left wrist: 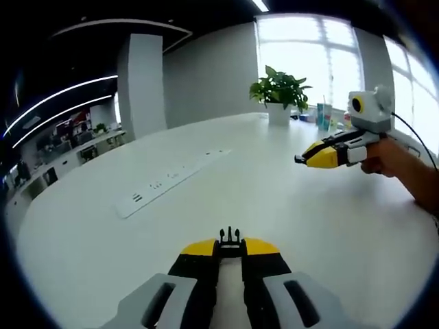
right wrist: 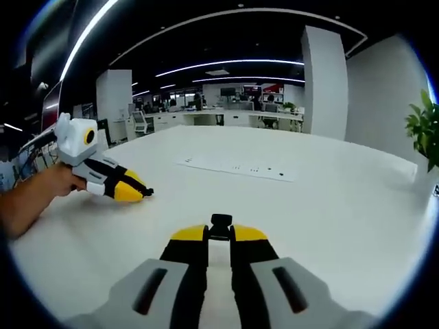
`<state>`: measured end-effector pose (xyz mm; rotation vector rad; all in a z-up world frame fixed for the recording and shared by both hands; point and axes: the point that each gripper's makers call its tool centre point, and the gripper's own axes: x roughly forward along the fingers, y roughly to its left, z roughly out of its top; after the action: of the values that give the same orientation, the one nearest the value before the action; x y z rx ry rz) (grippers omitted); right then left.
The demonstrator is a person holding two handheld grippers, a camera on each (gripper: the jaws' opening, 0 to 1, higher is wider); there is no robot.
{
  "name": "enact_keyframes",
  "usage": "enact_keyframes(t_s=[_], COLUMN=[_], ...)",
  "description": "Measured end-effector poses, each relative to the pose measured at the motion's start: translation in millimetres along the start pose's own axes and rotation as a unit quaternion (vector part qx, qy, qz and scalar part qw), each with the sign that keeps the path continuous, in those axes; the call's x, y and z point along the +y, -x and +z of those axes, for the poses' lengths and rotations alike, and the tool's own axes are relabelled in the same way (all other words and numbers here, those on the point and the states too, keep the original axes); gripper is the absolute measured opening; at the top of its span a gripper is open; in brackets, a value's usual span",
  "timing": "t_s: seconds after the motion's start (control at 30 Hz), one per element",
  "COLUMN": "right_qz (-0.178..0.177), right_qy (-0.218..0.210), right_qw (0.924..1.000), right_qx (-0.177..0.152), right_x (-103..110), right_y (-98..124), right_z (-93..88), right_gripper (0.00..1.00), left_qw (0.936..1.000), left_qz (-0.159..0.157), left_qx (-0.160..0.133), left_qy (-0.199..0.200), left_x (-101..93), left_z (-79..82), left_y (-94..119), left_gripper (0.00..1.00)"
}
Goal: Snap the two parts of the plastic buckle together until the buckle closes and remains connected.
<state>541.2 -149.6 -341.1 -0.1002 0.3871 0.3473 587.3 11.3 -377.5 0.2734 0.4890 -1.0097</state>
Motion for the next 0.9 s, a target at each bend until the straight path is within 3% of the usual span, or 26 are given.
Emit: enact_keyframes(t_s=[0.37,0.47,0.57,0.7,0.9], right_qz=[0.046,0.066,0.072,0.083,0.113], right_qy=[0.005,-0.010,0.005,0.018,0.016], right_qw=[0.9989,0.9977,0.9974,0.9963,0.9933], right_qx=[-0.008,-0.014,-0.012,-0.015,-0.016], right_x=[-5.1,-8.0,-12.0,-15.4,-6.6], right_y=[-8.2,-9.6,-10.9,-11.8,-9.6], right_z=[8.0,12.2,15.7,27.7,27.0], right_gripper=[0.09,0.09,0.09,0.09,0.09], left_qw=[0.9999,0.9999,0.9999,0.9993,0.9989], left_qz=[-0.002,0.000,0.001,-0.015,-0.020], left_qx=[-0.014,-0.011,-0.011,-0.033,-0.041], left_qy=[0.000,-0.006,0.001,0.011,0.012], left_x=[-4.0,-3.5,0.1,-4.2,-9.6], left_z=[12.3,11.4,12.4,22.8,32.9], left_y=[11.7,12.7,15.5,22.4,29.2], left_gripper=[0.10,0.10,0.10,0.10,0.10])
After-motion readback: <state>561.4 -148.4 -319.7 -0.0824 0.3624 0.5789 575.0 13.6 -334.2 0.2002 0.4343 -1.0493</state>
